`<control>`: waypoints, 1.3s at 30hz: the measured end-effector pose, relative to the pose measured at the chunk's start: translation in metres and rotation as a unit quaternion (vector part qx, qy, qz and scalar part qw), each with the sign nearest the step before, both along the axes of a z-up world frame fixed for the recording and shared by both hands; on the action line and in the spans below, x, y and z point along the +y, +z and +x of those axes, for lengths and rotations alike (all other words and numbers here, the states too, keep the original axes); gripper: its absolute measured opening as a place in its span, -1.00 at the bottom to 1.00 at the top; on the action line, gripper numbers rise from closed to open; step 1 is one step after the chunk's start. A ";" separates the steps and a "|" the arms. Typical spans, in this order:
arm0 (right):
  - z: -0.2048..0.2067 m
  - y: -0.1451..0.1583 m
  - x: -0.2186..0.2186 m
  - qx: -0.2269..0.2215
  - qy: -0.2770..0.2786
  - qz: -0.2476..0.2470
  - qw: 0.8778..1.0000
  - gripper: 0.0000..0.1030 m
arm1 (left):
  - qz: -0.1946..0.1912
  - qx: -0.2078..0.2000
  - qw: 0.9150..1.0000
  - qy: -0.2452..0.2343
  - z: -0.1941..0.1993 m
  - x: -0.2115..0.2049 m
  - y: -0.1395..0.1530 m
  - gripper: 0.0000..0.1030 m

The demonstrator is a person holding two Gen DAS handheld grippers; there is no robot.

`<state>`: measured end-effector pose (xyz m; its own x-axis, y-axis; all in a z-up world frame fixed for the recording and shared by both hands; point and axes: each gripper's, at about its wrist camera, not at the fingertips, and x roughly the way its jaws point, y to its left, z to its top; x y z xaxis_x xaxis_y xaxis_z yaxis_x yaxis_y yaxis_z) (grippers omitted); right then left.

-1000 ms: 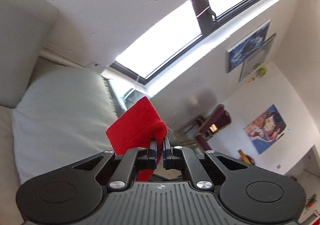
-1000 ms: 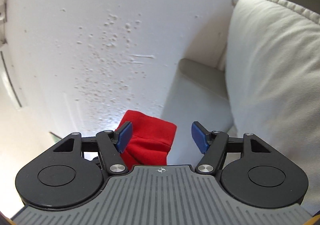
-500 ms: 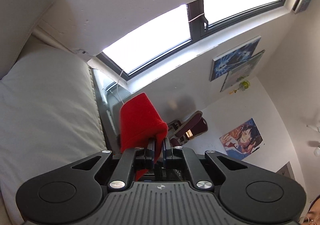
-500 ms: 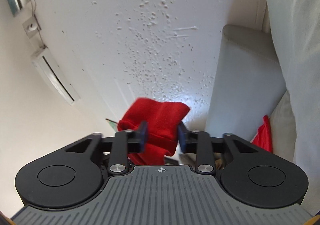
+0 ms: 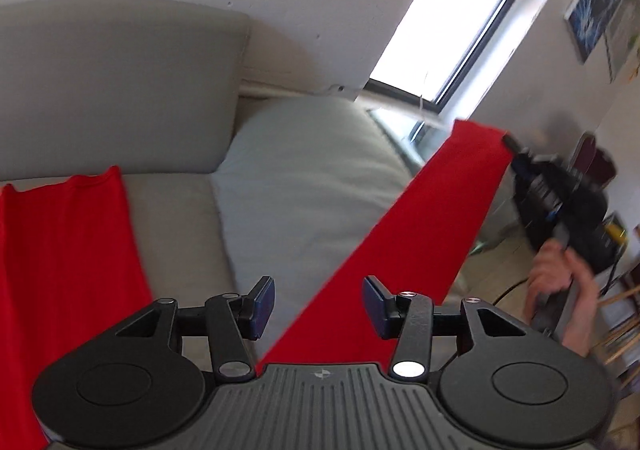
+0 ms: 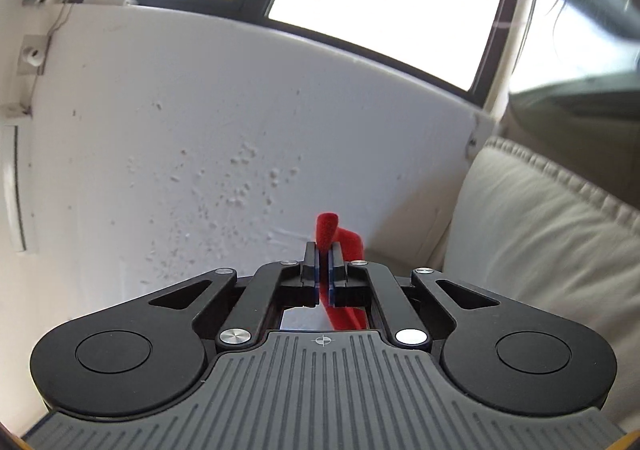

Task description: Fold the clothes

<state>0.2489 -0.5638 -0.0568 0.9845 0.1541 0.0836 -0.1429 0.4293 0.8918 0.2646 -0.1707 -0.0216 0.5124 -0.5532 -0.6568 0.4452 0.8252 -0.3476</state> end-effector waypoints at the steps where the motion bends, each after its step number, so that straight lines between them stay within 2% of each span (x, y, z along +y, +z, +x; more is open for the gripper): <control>1: -0.005 0.006 -0.001 0.013 -0.026 -0.019 0.999 -0.93 | 0.009 0.005 1.000 0.005 -0.009 0.007 -0.007 -0.10; 4: -0.014 0.014 -0.006 0.057 -0.072 -0.075 0.993 -0.93 | 0.002 0.043 0.999 0.032 -0.029 0.028 -0.032 -0.10; 7: -0.003 0.004 -0.010 0.108 -0.082 -0.093 0.986 -0.93 | -0.008 0.090 0.995 0.038 -0.044 0.037 -0.058 -0.10; 10: 0.011 -0.015 -0.019 0.185 -0.114 -0.109 0.970 -0.93 | -0.020 0.126 0.991 0.040 -0.058 0.040 -0.079 -0.10; 14: 0.024 -0.040 -0.036 0.273 -0.127 -0.124 0.945 -0.82 | -0.039 0.143 0.988 0.042 -0.070 0.041 -0.091 -0.10; 16: 0.026 -0.049 -0.043 0.318 -0.122 -0.126 0.932 -0.43 | -0.042 0.147 0.987 0.042 -0.075 0.042 -0.095 -0.10; 17: 0.023 -0.051 -0.047 0.331 -0.122 -0.116 0.928 -0.01 | -0.035 0.143 0.988 0.040 -0.079 0.042 -0.096 -0.10; 18: 0.018 -0.051 -0.051 0.333 -0.122 -0.103 0.929 0.17 | -0.029 0.139 0.989 0.038 -0.083 0.042 -0.097 -0.10; 19: 0.012 -0.049 -0.054 0.326 -0.114 -0.091 0.934 0.19 | -0.023 0.135 0.990 0.034 -0.087 0.041 -0.098 -0.10; 21: 0.000 -0.043 -0.058 0.309 -0.089 -0.073 0.944 0.40 | -0.014 0.122 0.992 0.022 -0.098 0.030 -0.099 -0.14; 23: -0.011 -0.040 -0.054 0.294 -0.047 -0.072 0.952 0.40 | 0.008 0.101 0.995 0.003 -0.111 0.021 -0.098 -0.27; 26: -0.023 -0.045 -0.043 0.295 0.014 -0.074 0.953 0.35 | 0.090 0.018 0.995 -0.040 -0.138 -0.003 -0.094 -0.30; 28: -0.027 -0.050 -0.039 0.293 0.035 -0.068 0.953 0.30 | 0.141 -0.024 0.987 -0.069 -0.153 -0.016 -0.093 -0.29; 32: -0.023 -0.059 -0.035 0.294 0.073 -0.042 0.952 0.20 | 0.231 -0.056 0.966 -0.097 -0.170 -0.033 -0.104 -0.26; 34: -0.018 -0.064 -0.035 0.300 0.085 -0.027 0.950 0.18 | 0.261 -0.060 0.959 -0.099 -0.172 -0.036 -0.112 -0.27; 36: -0.016 -0.069 -0.036 0.311 0.072 -0.015 0.948 -0.02 | 0.288 -0.065 0.950 -0.097 -0.170 -0.038 -0.119 -0.27; 39: -0.010 -0.080 -0.045 0.307 0.064 0.024 0.949 -0.15 | 0.307 -0.084 0.943 -0.097 -0.168 -0.042 -0.125 -0.26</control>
